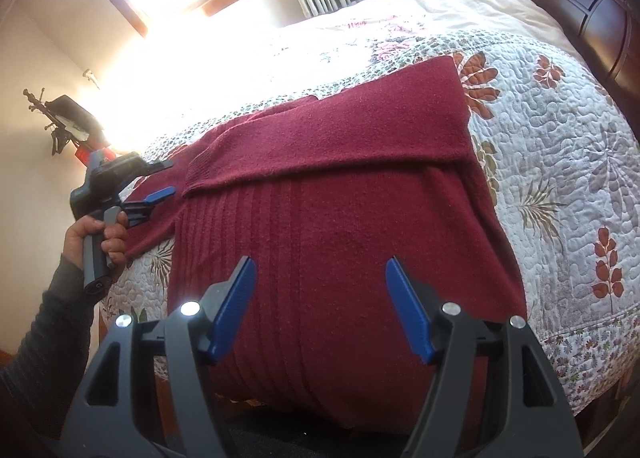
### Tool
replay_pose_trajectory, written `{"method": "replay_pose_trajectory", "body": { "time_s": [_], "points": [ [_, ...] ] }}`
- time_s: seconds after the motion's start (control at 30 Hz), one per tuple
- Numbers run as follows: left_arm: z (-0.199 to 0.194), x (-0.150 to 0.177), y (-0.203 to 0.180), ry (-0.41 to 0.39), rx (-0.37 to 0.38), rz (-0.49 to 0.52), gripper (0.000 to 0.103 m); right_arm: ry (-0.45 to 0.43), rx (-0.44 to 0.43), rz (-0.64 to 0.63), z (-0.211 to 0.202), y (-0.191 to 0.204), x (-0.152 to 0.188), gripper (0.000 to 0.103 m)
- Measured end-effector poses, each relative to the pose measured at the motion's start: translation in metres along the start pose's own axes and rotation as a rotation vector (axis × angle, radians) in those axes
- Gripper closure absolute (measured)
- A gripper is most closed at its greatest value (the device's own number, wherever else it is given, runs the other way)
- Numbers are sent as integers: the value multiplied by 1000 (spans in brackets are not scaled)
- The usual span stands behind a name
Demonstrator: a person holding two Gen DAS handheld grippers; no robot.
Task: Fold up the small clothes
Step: 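Lift the sleeve and fold it across the body, then open left tool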
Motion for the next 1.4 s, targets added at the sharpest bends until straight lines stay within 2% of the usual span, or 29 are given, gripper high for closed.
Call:
{"method": "replay_pose_trajectory", "body": {
  "time_s": [0.03,0.1,0.13,0.2,0.27,0.33,0.47,0.57,0.63,0.73,0.77,0.8,0.83,0.87,0.97,1.07,1.17,1.3,1.4],
  "points": [
    [-21,3,12,-47,18,-27,42,-4,-5,-4,0,2,-2,34],
    [-69,10,43,-150,41,-98,30,-8,-16,-15,-1,7,-5,32],
    [-94,16,60,-205,52,-136,28,-8,-19,-22,0,10,-7,31],
    [-146,31,101,-328,68,-220,17,-1,-29,-43,2,17,-9,29],
    [-193,46,145,-443,56,-316,15,12,-37,-68,7,27,-10,29],
    [-228,62,186,-523,42,-411,15,29,-42,-95,11,35,-10,29],
    [-262,74,247,-601,42,-549,15,53,-55,-130,19,50,-7,29],
    [-253,60,276,-558,82,-620,15,71,-61,-151,24,59,-5,29],
    [-253,50,288,-560,69,-636,14,75,-62,-165,24,65,-4,29],
    [-254,37,288,-566,19,-613,15,66,-56,-178,19,67,-2,29],
    [-257,34,289,-560,15,-604,18,61,-53,-176,17,66,-1,29],
    [-256,32,289,-546,8,-595,46,58,-51,-168,15,64,-1,29],
    [-254,28,289,-511,-22,-591,65,54,-50,-159,13,61,0,29],
    [-253,26,290,-497,-59,-589,79,52,-47,-148,12,57,1,28],
    [-260,33,285,-536,-65,-570,93,49,-40,-122,9,46,3,28],
    [-277,40,261,-596,-72,-517,94,44,-37,-107,6,39,4,28],
    [-295,37,211,-631,-98,-385,95,35,-39,-104,3,36,3,28],
    [-314,32,113,-667,-117,-149,95,22,-54,-103,1,35,2,28],
    [-311,32,28,-659,-126,42,95,16,-68,-105,-1,35,3,28]
  ]
}}
Point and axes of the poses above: each gripper's, at about its wrist camera, not at the fingertips, and z roughly the way its jaws point, y to its left, x to its underside, the point moved 4 cm from there along z, roughly the way its jaws point, and after that the axes turned 13 degrees about y, right-handed, at the moved point
